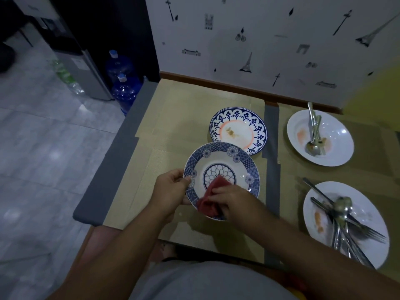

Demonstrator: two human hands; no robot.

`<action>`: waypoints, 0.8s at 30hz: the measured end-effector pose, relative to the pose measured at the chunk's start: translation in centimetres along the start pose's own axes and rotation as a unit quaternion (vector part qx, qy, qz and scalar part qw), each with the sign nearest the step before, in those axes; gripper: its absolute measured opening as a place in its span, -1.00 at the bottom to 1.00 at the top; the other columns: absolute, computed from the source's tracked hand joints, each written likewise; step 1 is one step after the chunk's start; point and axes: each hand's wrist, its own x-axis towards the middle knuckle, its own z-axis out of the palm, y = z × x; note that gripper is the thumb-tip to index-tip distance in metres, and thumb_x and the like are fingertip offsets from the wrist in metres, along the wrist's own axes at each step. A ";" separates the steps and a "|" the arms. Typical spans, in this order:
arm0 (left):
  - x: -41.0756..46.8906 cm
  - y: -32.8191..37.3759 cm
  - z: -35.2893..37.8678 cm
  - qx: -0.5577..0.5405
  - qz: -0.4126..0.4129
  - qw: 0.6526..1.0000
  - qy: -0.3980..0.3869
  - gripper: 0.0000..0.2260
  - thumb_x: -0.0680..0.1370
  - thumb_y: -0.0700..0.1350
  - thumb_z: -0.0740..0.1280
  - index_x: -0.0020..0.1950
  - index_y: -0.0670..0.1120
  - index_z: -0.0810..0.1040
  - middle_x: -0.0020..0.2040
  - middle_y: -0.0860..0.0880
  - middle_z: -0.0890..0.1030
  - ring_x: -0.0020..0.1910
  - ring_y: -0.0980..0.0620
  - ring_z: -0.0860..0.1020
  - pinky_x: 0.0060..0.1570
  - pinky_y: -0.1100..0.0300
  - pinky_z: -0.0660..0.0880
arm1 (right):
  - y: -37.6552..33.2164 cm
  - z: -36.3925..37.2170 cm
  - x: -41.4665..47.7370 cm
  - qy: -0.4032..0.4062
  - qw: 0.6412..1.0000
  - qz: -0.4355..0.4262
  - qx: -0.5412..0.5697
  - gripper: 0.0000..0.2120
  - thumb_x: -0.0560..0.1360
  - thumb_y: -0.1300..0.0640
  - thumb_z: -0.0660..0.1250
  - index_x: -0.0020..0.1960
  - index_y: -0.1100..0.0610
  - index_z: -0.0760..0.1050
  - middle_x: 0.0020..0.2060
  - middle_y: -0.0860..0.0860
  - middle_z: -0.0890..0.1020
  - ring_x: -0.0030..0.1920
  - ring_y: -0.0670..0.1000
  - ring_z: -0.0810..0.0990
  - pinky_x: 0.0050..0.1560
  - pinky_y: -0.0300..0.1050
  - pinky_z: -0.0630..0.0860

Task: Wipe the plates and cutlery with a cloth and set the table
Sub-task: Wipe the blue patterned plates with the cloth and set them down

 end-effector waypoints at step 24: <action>-1.1 -0.7 0.1 -0.040 -0.003 0.999 -0.019 -0.81 0.64 -0.27 0.29 0.16 -0.12 0.66 -0.05 -0.11 0.75 -0.20 -0.02 0.72 -0.29 0.03 0.66 | 1.8 -3.6 3.7 0.086 0.990 0.108 -0.007 -0.74 0.41 0.18 0.33 0.04 0.09 0.70 0.02 0.11 0.69 0.06 0.13 0.61 0.17 -0.11 0.45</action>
